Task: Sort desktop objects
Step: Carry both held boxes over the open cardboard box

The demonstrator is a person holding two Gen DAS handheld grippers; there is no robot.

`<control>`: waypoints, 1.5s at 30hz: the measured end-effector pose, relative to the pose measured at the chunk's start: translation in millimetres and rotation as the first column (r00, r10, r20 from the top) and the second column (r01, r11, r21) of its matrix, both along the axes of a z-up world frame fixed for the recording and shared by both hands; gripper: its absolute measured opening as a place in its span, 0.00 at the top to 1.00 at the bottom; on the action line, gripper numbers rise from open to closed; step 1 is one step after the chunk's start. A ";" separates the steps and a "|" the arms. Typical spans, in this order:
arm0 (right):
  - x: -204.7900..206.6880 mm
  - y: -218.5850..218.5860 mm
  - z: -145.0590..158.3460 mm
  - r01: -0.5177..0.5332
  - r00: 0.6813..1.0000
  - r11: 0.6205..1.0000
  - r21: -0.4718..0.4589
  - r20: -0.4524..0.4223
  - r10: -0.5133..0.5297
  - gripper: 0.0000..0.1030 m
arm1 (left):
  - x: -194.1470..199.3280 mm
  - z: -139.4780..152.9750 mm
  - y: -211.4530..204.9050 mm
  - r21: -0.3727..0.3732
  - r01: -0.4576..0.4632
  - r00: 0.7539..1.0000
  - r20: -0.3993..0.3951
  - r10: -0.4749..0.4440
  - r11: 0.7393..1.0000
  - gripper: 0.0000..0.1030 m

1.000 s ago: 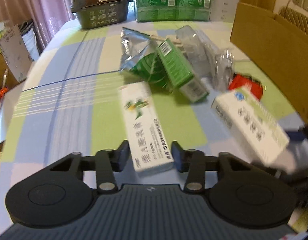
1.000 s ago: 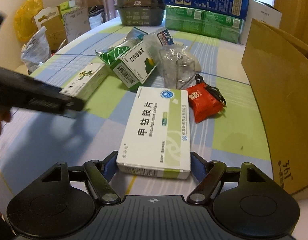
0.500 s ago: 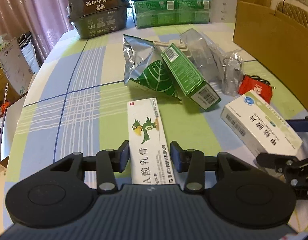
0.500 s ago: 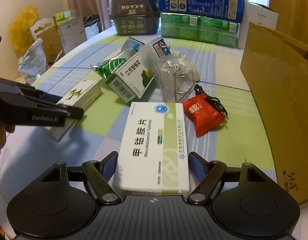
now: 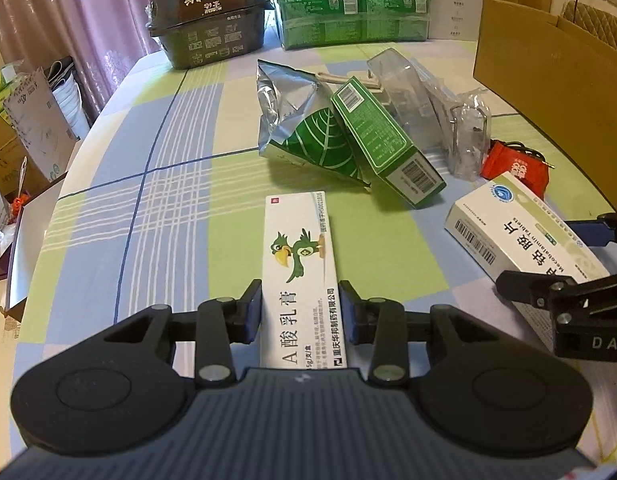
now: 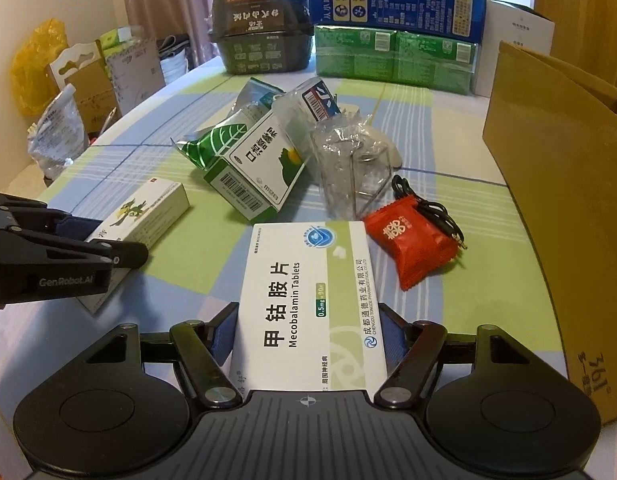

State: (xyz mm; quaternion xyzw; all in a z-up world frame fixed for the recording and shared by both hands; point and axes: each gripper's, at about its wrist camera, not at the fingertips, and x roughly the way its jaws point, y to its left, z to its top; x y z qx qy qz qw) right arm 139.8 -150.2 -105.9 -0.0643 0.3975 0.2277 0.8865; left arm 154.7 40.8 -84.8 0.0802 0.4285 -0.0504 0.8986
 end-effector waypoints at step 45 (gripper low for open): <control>-90.9 -183.1 165.7 0.251 0.950 0.959 0.132 0.158 -0.271 0.34 | -123.6 161.4 -173.4 -0.186 0.147 0.980 0.163 -0.117 0.971 0.68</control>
